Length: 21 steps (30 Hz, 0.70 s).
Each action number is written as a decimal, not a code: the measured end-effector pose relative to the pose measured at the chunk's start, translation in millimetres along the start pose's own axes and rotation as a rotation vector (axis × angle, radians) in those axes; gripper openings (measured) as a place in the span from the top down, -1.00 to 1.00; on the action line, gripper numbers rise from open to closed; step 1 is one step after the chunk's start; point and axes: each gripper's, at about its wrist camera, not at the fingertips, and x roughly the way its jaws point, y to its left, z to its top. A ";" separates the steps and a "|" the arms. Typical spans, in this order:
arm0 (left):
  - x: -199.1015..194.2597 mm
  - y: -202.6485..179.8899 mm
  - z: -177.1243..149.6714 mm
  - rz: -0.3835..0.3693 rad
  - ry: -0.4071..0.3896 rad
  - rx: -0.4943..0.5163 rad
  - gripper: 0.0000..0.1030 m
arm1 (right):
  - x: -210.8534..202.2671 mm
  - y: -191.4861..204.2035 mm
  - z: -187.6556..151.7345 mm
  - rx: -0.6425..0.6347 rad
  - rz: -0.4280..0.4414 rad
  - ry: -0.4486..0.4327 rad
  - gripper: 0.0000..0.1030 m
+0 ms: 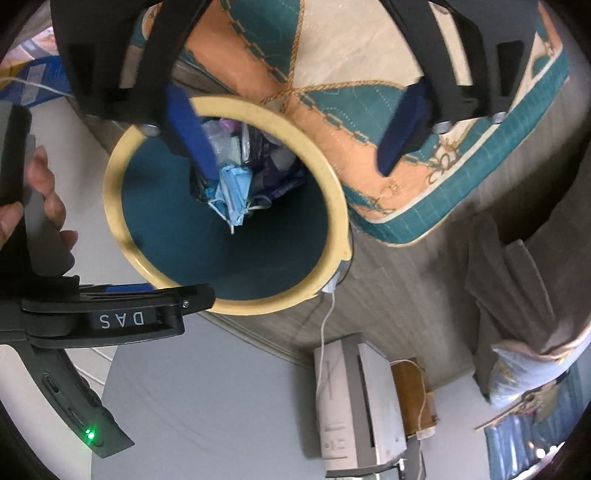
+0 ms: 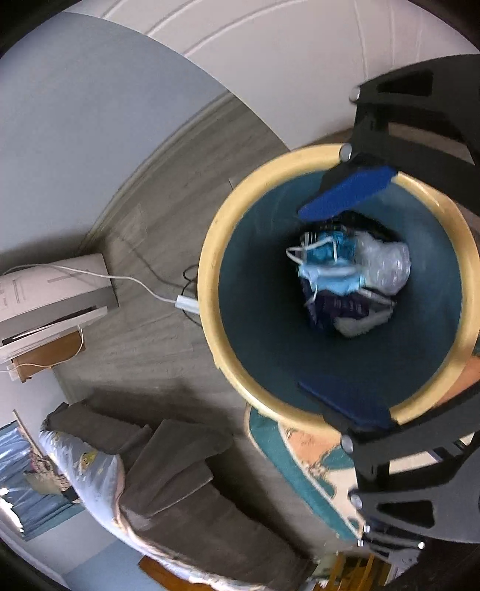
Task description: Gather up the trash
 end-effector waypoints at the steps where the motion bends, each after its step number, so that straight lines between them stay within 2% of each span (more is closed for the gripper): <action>1: -1.3 0.8 -2.6 0.006 -0.003 -0.011 -0.81 | -0.6 0.4 -0.3 -0.004 -0.008 -0.001 -0.87; 5: -7.7 3.1 -10.3 0.006 0.014 -0.056 -0.84 | -7.8 1.9 -0.7 -0.035 -0.049 -0.002 -0.89; 10: -40.2 3.2 -11.9 0.036 0.007 -0.071 -0.88 | -31.3 8.7 -6.6 -0.106 -0.101 0.003 -0.89; 14: -88.1 6.4 -4.6 0.056 -0.062 -0.096 -0.90 | -63.3 12.2 -21.6 -0.098 -0.132 0.046 -0.89; 18: -135.8 6.2 1.6 0.072 -0.155 -0.117 -0.90 | -112.7 21.3 -42.3 -0.115 -0.129 -0.039 -0.89; 21: -157.5 4.1 5.4 0.073 -0.170 -0.139 -0.90 | -143.3 22.9 -59.7 -0.139 -0.149 -0.103 -0.89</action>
